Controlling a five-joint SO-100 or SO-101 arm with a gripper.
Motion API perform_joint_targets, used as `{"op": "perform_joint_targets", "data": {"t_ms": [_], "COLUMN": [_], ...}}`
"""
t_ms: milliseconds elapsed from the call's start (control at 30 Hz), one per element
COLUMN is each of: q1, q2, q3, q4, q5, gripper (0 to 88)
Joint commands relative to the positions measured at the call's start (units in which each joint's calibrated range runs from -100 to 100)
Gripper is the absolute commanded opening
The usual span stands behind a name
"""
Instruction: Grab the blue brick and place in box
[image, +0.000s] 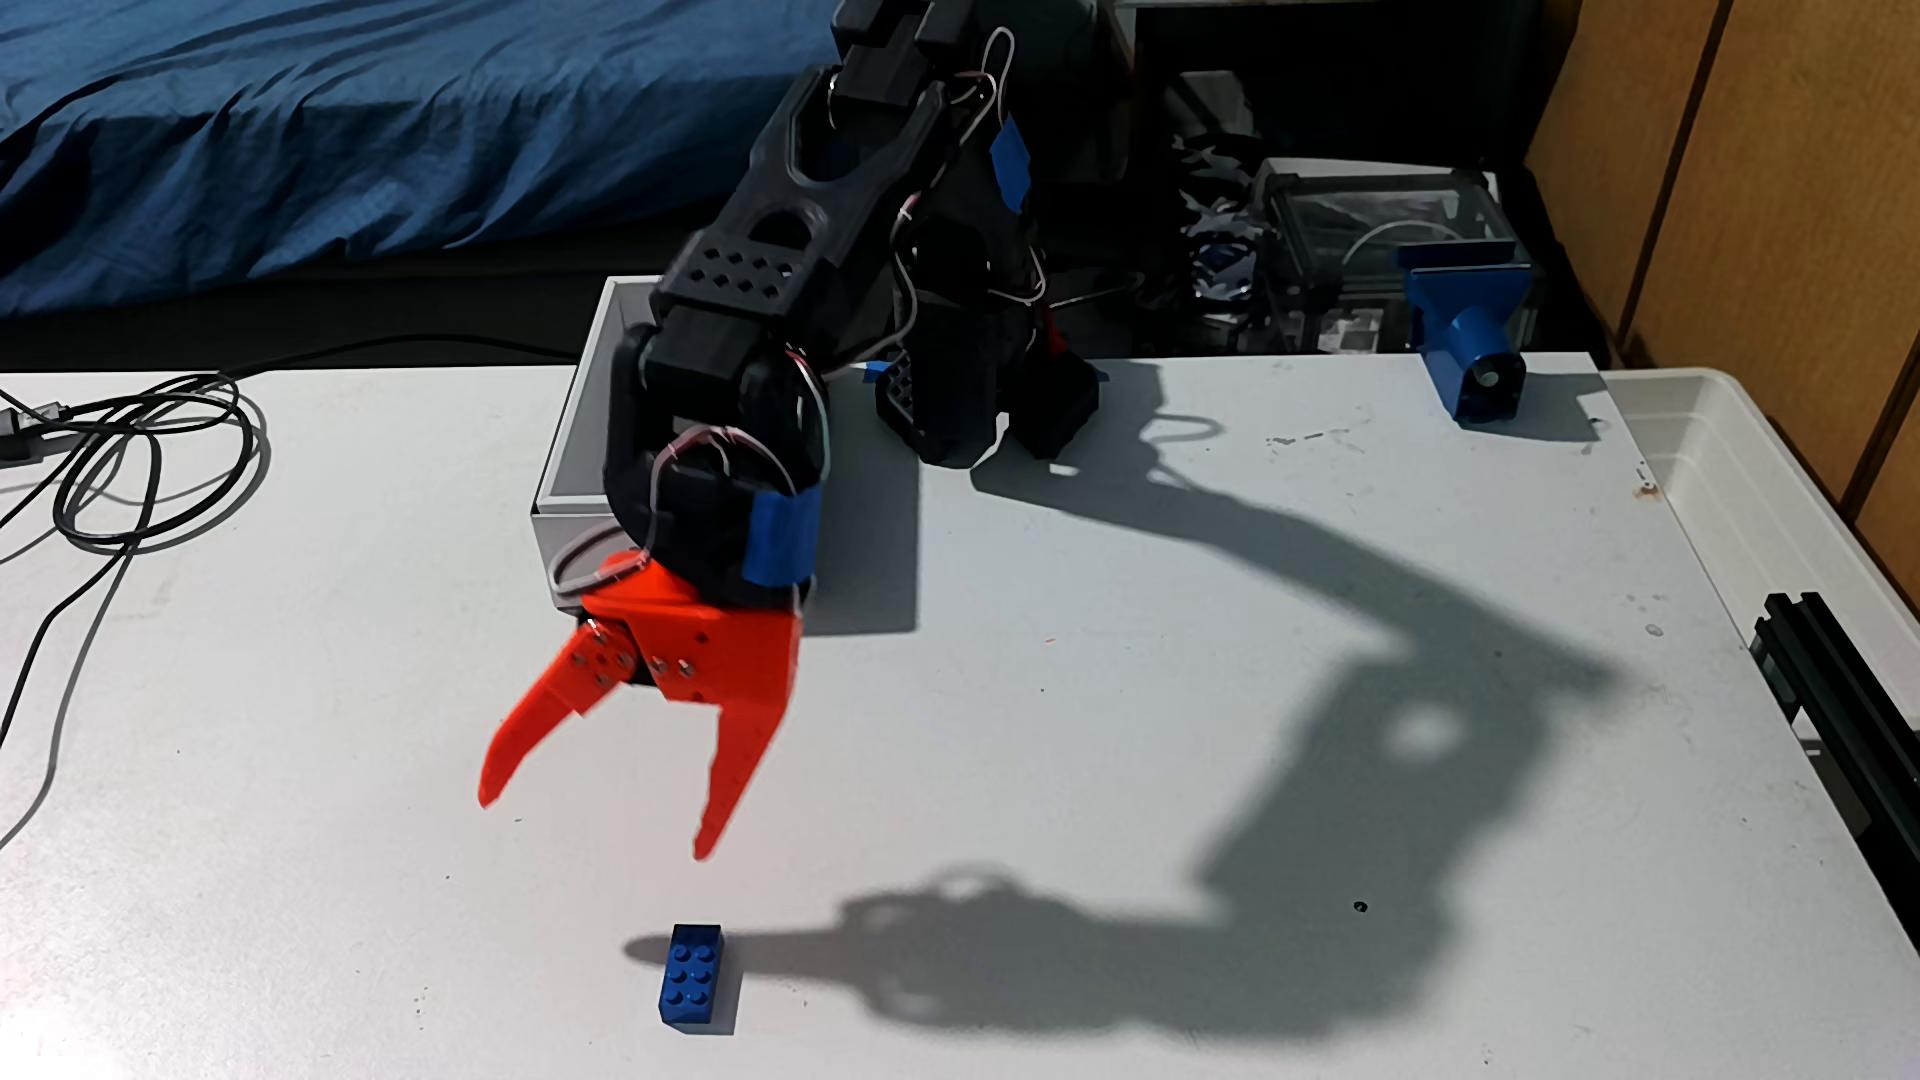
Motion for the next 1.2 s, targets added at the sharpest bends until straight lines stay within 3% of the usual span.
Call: {"op": "perform_joint_targets", "data": {"t_ms": [0, 800, 1000, 1167], "q1": [-1.2, -4.4, -4.4, -4.3], "q2": [1.4, 15.7, 15.8, 15.8], "q3": [-4.3, -18.1, -17.9, -17.6], "q4": [-0.6, 0.2, 0.4, 0.4], "q5": [-0.4, -0.4, -0.3, -0.3], "gripper": [40.5, 39.4, 29.9, 27.0]}}
